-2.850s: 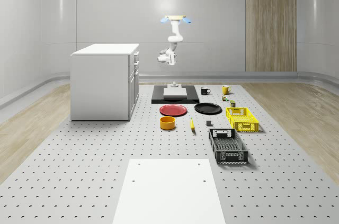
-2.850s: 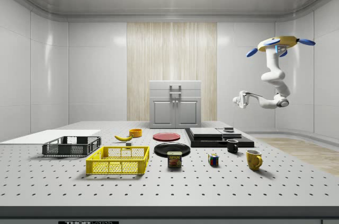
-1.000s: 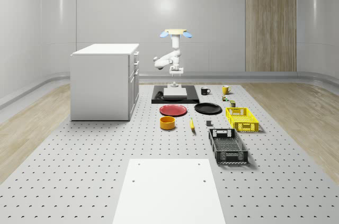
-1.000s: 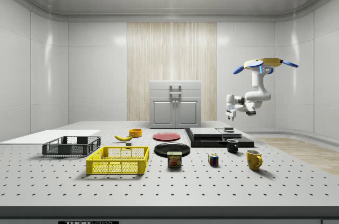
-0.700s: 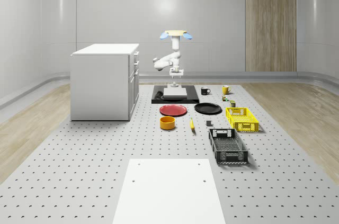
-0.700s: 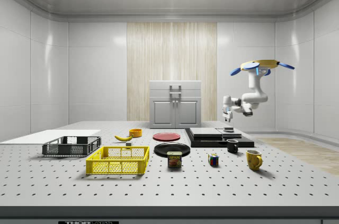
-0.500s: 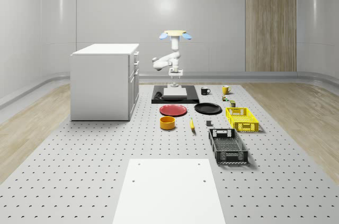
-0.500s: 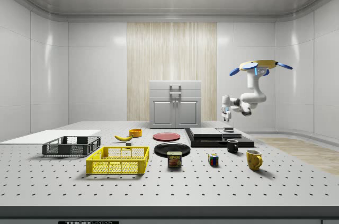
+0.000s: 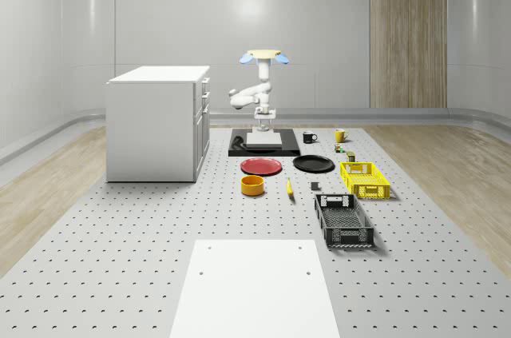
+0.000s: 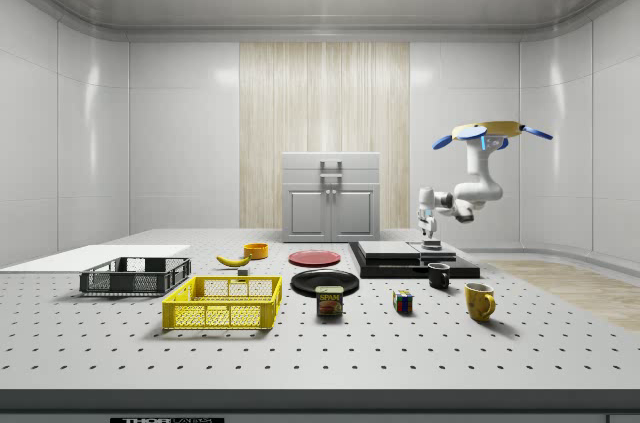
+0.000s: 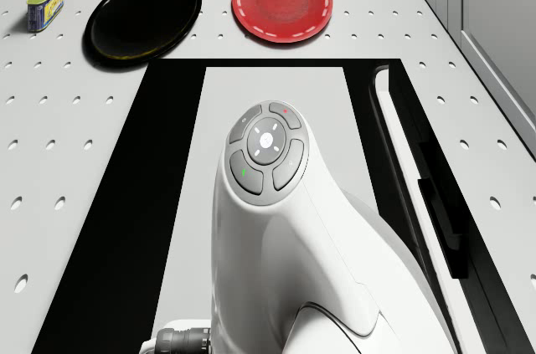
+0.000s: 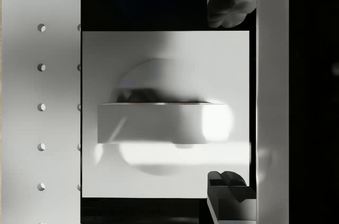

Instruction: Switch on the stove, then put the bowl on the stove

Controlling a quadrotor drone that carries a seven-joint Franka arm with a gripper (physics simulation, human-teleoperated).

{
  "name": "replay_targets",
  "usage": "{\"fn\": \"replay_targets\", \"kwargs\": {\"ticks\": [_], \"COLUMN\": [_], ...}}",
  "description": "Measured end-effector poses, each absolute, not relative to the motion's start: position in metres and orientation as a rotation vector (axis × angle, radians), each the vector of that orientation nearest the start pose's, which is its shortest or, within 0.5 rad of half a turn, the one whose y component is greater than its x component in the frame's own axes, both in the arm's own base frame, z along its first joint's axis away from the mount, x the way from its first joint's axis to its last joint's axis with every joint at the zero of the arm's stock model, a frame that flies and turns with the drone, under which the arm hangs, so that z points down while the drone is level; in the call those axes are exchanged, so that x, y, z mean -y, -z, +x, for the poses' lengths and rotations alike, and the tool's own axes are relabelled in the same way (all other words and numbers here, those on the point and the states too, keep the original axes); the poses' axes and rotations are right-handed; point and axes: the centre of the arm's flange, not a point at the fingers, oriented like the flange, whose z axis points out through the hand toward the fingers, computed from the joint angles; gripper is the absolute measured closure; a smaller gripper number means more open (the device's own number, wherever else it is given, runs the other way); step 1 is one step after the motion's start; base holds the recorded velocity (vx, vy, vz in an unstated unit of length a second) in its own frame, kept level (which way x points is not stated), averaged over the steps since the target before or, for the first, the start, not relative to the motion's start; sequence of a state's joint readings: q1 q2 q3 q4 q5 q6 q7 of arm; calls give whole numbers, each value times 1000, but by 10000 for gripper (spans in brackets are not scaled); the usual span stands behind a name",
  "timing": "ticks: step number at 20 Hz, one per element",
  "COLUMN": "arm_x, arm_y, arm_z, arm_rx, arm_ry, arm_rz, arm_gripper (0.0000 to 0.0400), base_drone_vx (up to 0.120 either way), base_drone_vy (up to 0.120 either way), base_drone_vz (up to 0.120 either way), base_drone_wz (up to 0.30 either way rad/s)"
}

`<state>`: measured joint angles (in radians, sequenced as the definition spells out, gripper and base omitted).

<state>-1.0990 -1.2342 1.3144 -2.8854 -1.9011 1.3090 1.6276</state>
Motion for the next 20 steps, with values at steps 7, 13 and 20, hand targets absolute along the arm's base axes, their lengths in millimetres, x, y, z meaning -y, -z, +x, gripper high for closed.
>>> {"fn": "replay_targets", "kwargs": {"ticks": [7, 13, 20], "arm_x": [0, -8, -11], "arm_y": [-491, -492, -507], "arm_z": [307, 307, 307], "arm_rx": [2, 2, 2], "arm_ry": [-785, -785, -785], "arm_rz": [1, 1, 1], "arm_gripper": [0, 0, 0], "base_drone_vx": [0, 0, 0], "base_drone_vy": [0, 0, 0], "base_drone_vz": [-46, 0, 0], "base_drone_wz": [0, 0, 0]}}
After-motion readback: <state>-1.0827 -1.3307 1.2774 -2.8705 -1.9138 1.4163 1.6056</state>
